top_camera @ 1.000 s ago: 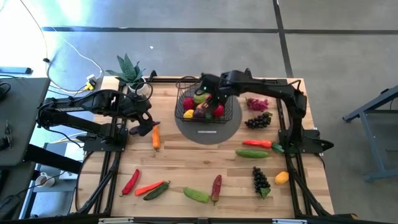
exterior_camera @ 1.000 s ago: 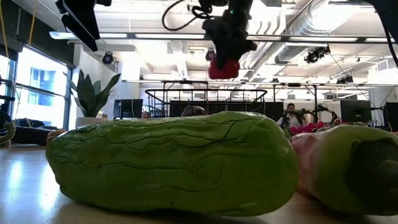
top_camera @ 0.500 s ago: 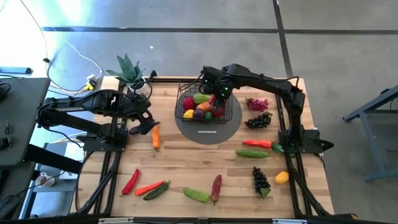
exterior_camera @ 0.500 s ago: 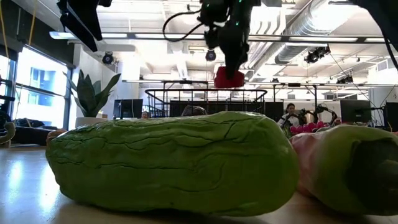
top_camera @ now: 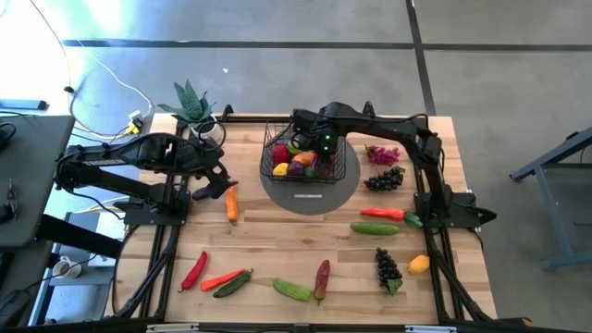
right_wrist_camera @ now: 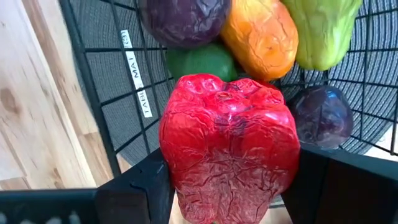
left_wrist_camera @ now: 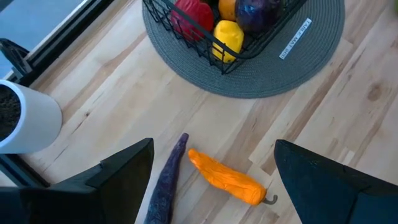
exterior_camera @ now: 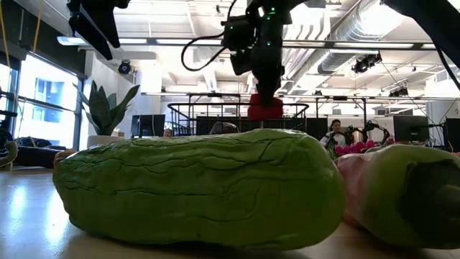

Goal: Build produce basket
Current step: Put the red bell pepper into the wire basket, then put the lemon into the wire basket

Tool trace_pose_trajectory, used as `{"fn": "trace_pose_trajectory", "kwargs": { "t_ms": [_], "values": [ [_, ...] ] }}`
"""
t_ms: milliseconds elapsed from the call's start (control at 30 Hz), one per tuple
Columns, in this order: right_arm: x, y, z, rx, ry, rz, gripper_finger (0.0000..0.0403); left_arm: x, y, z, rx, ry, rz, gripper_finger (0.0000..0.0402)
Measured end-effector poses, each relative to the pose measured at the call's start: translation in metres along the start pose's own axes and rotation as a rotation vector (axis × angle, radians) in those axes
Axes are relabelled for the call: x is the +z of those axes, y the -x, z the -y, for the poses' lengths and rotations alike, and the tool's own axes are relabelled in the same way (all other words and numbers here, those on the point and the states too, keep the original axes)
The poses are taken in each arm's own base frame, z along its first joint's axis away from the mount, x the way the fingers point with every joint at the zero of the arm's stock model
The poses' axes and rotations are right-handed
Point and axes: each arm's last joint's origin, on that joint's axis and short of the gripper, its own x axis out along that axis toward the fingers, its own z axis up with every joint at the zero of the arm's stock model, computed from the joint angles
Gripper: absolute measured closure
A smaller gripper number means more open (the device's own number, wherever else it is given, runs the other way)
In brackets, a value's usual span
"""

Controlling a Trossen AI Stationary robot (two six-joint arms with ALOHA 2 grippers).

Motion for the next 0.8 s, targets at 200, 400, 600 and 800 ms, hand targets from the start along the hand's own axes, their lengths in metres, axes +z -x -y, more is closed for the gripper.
{"fn": "trace_pose_trajectory", "kwargs": {
  "t_ms": [200,400,600,800],
  "values": [
    [0.0032,0.0018,0.0022,-0.075,-0.008,0.036,0.0188,0.0,0.0,0.0,0.0,0.0,0.0,0.0078],
    [0.0017,0.0025,0.0015,-0.077,-0.003,0.024,0.0173,-0.0001,0.0,0.0,0.0,-0.009,0.0,0.0078],
    [0.0013,0.0025,-0.0002,-0.075,-0.028,0.019,0.0138,-0.0001,0.0,0.0,0.0,-0.012,-0.001,0.0078],
    [0.0008,0.0024,-0.0016,-0.085,-0.121,0.014,0.0081,-0.0001,0.0,0.0,0.0,-0.02,-0.001,0.0078]
  ]
}}
